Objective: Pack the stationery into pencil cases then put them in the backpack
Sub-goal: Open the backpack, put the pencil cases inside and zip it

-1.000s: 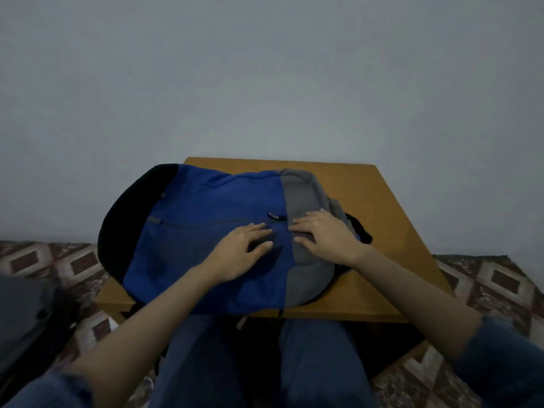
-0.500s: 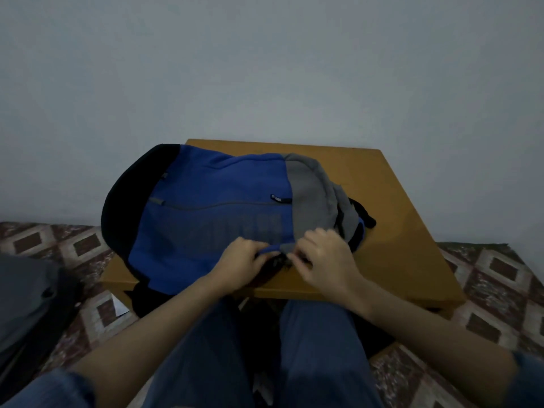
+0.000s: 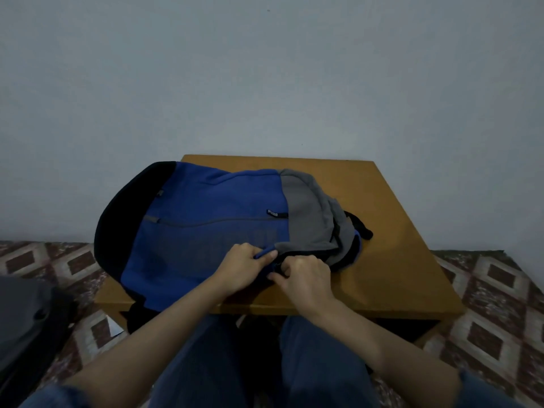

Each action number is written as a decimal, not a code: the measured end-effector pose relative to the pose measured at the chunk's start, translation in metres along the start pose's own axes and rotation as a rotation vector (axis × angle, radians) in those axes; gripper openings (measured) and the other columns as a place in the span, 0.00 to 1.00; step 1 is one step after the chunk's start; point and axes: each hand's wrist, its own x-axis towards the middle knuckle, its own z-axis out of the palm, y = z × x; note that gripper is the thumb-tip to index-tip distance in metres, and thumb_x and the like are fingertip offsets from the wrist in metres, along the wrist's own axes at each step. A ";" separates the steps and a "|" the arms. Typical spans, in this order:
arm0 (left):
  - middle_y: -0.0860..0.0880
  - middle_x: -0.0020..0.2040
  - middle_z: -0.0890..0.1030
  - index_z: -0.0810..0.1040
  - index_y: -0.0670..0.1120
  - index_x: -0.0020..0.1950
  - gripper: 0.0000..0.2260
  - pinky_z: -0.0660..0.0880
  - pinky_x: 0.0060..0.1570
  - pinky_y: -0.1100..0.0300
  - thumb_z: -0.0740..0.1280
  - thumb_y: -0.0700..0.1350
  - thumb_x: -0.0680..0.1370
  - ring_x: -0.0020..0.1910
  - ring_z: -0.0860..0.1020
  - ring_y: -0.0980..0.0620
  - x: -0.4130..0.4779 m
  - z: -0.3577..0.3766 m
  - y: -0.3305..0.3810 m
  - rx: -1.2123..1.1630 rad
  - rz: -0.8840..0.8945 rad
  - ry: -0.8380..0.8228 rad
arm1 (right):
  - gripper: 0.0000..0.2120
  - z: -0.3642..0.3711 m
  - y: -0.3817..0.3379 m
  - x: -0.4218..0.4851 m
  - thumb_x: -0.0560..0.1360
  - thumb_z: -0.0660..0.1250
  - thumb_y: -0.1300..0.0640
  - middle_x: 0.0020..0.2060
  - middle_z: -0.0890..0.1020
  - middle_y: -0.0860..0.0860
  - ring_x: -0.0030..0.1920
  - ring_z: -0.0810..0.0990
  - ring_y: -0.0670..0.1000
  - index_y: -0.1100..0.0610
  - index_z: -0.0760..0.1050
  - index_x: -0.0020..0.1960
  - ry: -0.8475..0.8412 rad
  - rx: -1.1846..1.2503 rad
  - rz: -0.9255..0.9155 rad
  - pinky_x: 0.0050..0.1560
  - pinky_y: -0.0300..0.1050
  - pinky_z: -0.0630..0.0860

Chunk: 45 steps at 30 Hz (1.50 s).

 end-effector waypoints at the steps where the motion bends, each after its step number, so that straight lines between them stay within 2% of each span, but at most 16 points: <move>1: 0.51 0.23 0.67 0.69 0.44 0.27 0.20 0.59 0.22 0.68 0.63 0.49 0.79 0.18 0.63 0.58 0.000 -0.001 0.000 -0.015 -0.010 0.003 | 0.17 -0.001 -0.001 0.002 0.76 0.63 0.44 0.48 0.82 0.52 0.51 0.80 0.52 0.57 0.79 0.52 -0.029 0.011 0.014 0.46 0.44 0.72; 4: 0.52 0.22 0.68 0.69 0.46 0.26 0.21 0.59 0.22 0.69 0.63 0.49 0.79 0.18 0.64 0.59 0.001 -0.003 -0.001 -0.035 -0.022 0.002 | 0.13 -0.003 -0.002 0.002 0.77 0.62 0.50 0.50 0.81 0.52 0.52 0.79 0.52 0.58 0.78 0.52 -0.029 0.031 0.005 0.48 0.46 0.73; 9: 0.52 0.23 0.67 0.65 0.47 0.26 0.21 0.59 0.23 0.69 0.63 0.47 0.79 0.18 0.63 0.59 0.000 -0.004 -0.001 -0.042 -0.017 -0.035 | 0.10 0.001 0.004 0.000 0.78 0.59 0.55 0.46 0.79 0.53 0.47 0.78 0.53 0.60 0.75 0.46 0.059 0.125 -0.070 0.40 0.41 0.65; 12: 0.51 0.27 0.71 0.70 0.45 0.31 0.16 0.62 0.26 0.68 0.64 0.45 0.78 0.24 0.66 0.59 -0.001 -0.009 -0.003 0.030 0.002 -0.107 | 0.10 -0.001 0.009 0.001 0.79 0.59 0.56 0.44 0.77 0.53 0.44 0.78 0.54 0.60 0.74 0.45 0.088 0.170 -0.092 0.34 0.38 0.63; 14: 0.48 0.31 0.74 0.75 0.39 0.37 0.11 0.63 0.28 0.68 0.67 0.44 0.76 0.27 0.68 0.57 -0.002 -0.012 -0.002 0.084 0.013 -0.143 | 0.09 -0.005 0.011 0.002 0.78 0.60 0.57 0.40 0.75 0.53 0.40 0.77 0.55 0.60 0.73 0.43 0.123 0.198 -0.102 0.30 0.33 0.58; 18: 0.52 0.27 0.70 0.70 0.45 0.31 0.14 0.62 0.27 0.68 0.73 0.46 0.71 0.25 0.66 0.59 -0.004 -0.004 0.002 0.092 0.059 -0.019 | 0.09 -0.008 0.009 0.005 0.77 0.62 0.57 0.36 0.71 0.49 0.36 0.76 0.53 0.60 0.72 0.41 0.148 0.202 -0.084 0.29 0.31 0.55; 21: 0.50 0.33 0.75 0.74 0.45 0.37 0.10 0.67 0.33 0.59 0.71 0.48 0.73 0.32 0.71 0.53 -0.002 0.000 0.007 0.179 0.100 0.091 | 0.10 -0.010 0.009 0.007 0.75 0.62 0.56 0.32 0.69 0.47 0.30 0.72 0.51 0.57 0.69 0.37 0.200 0.213 -0.060 0.28 0.32 0.54; 25: 0.54 0.39 0.73 0.71 0.49 0.41 0.08 0.67 0.38 0.58 0.69 0.49 0.74 0.40 0.70 0.54 0.003 -0.019 0.006 0.384 0.159 0.232 | 0.11 -0.027 0.023 0.024 0.79 0.61 0.56 0.31 0.67 0.47 0.29 0.66 0.46 0.56 0.65 0.39 0.270 0.179 0.033 0.28 0.35 0.56; 29: 0.51 0.39 0.74 0.70 0.49 0.39 0.08 0.65 0.35 0.56 0.67 0.48 0.75 0.43 0.74 0.48 0.011 -0.055 -0.022 0.517 0.062 0.348 | 0.15 -0.057 0.068 0.053 0.79 0.59 0.56 0.34 0.69 0.50 0.36 0.69 0.51 0.56 0.62 0.35 0.342 0.126 0.268 0.31 0.41 0.59; 33: 0.47 0.39 0.77 0.72 0.48 0.40 0.06 0.69 0.37 0.54 0.68 0.45 0.75 0.44 0.76 0.43 0.015 -0.086 -0.045 0.603 -0.062 0.403 | 0.14 -0.049 0.060 0.049 0.78 0.61 0.55 0.29 0.66 0.46 0.31 0.66 0.47 0.56 0.64 0.35 0.250 0.129 0.187 0.26 0.35 0.56; 35: 0.47 0.46 0.78 0.74 0.48 0.46 0.06 0.74 0.45 0.52 0.69 0.41 0.73 0.49 0.77 0.45 0.014 -0.098 -0.045 0.518 -0.056 0.319 | 0.14 -0.045 0.045 0.044 0.78 0.63 0.56 0.26 0.66 0.44 0.27 0.64 0.42 0.56 0.66 0.34 0.221 0.222 0.117 0.26 0.36 0.63; 36: 0.50 0.51 0.78 0.75 0.49 0.52 0.12 0.73 0.50 0.54 0.71 0.41 0.71 0.53 0.76 0.49 0.011 -0.100 -0.036 0.425 0.015 0.241 | 0.16 -0.043 0.036 0.043 0.77 0.64 0.57 0.25 0.66 0.44 0.26 0.65 0.41 0.54 0.66 0.32 0.205 0.285 0.087 0.27 0.35 0.66; 38: 0.57 0.58 0.73 0.71 0.52 0.63 0.25 0.70 0.55 0.60 0.75 0.48 0.68 0.57 0.71 0.58 0.003 -0.091 -0.003 0.276 0.165 0.063 | 0.18 -0.041 0.017 0.041 0.76 0.65 0.57 0.23 0.67 0.46 0.25 0.66 0.42 0.51 0.64 0.30 0.154 0.377 0.033 0.27 0.33 0.67; 39: 0.59 0.57 0.73 0.71 0.53 0.64 0.26 0.70 0.55 0.61 0.75 0.53 0.68 0.56 0.71 0.60 0.000 -0.080 0.012 0.307 0.204 0.006 | 0.19 -0.039 0.006 0.040 0.76 0.66 0.57 0.23 0.68 0.46 0.25 0.66 0.43 0.51 0.64 0.29 0.132 0.407 -0.002 0.26 0.34 0.66; 42: 0.54 0.40 0.78 0.77 0.50 0.46 0.12 0.73 0.42 0.57 0.70 0.56 0.71 0.42 0.77 0.54 -0.003 -0.051 0.025 0.513 0.269 0.059 | 0.20 -0.037 -0.013 0.043 0.75 0.67 0.57 0.22 0.67 0.46 0.24 0.66 0.44 0.50 0.63 0.29 0.140 0.460 -0.081 0.27 0.34 0.64; 45: 0.54 0.28 0.71 0.67 0.51 0.31 0.16 0.66 0.32 0.59 0.70 0.51 0.73 0.30 0.70 0.57 -0.004 -0.050 0.006 0.419 0.250 0.117 | 0.17 -0.031 -0.013 0.048 0.76 0.66 0.56 0.22 0.65 0.44 0.25 0.65 0.43 0.54 0.65 0.31 0.148 0.420 -0.105 0.28 0.34 0.62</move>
